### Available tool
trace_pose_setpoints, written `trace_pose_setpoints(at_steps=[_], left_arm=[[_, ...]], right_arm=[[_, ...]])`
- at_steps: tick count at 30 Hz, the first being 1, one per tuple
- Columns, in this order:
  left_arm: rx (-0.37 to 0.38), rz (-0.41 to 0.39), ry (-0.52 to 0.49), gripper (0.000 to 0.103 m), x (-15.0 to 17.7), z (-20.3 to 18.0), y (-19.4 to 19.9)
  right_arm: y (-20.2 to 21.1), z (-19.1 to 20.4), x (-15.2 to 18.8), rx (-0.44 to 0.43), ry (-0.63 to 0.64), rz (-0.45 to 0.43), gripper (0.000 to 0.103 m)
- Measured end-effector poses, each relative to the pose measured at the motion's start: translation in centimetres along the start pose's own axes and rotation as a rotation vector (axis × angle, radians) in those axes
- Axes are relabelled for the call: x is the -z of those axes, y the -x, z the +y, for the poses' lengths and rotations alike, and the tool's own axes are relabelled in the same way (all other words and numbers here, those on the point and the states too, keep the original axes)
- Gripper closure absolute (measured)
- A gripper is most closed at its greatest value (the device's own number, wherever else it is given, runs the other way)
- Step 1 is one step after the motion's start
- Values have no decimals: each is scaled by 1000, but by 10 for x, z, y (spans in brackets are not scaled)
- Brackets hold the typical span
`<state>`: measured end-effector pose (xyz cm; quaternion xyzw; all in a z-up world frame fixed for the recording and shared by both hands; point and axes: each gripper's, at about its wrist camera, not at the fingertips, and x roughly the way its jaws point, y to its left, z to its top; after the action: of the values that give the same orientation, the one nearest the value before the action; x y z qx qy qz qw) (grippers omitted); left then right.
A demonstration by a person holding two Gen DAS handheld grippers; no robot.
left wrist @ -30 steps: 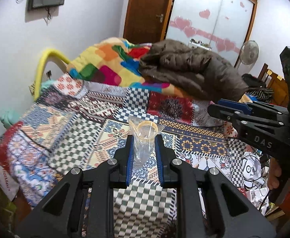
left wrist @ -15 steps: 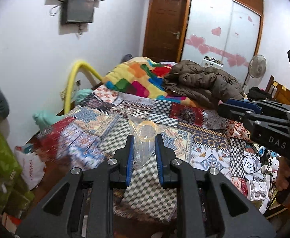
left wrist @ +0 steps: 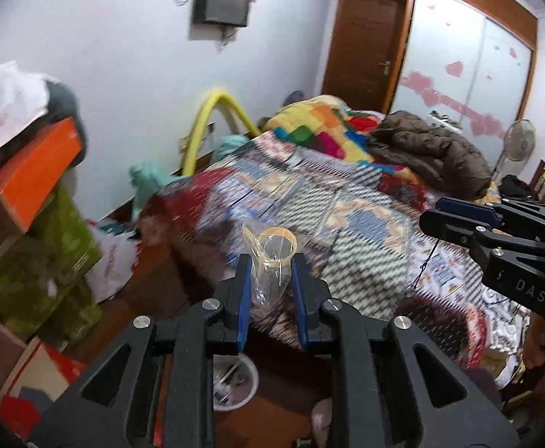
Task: Collect trash
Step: 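Carry the clear cup and pink clip over the white bin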
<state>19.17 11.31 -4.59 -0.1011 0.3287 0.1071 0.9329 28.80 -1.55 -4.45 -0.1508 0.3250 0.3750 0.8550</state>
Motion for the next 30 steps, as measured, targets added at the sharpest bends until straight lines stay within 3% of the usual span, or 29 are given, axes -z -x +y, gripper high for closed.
trace_pose_setpoints(at_steps=[6,13,22,30], left_arm=[[-62,50,35,83,36,36,2],[-84,134,118,83,80,73,-18],[-113,291,212,83,129,103,-79],[-124,406,272,83,159,116,-123]], right_arm=[[-33,43,18,-73,33,73,78],[-80,78,38,-125,71,187,78],[-149,100,68,-192,51,352,77],[-194,110,72,-257,59,447,77]])
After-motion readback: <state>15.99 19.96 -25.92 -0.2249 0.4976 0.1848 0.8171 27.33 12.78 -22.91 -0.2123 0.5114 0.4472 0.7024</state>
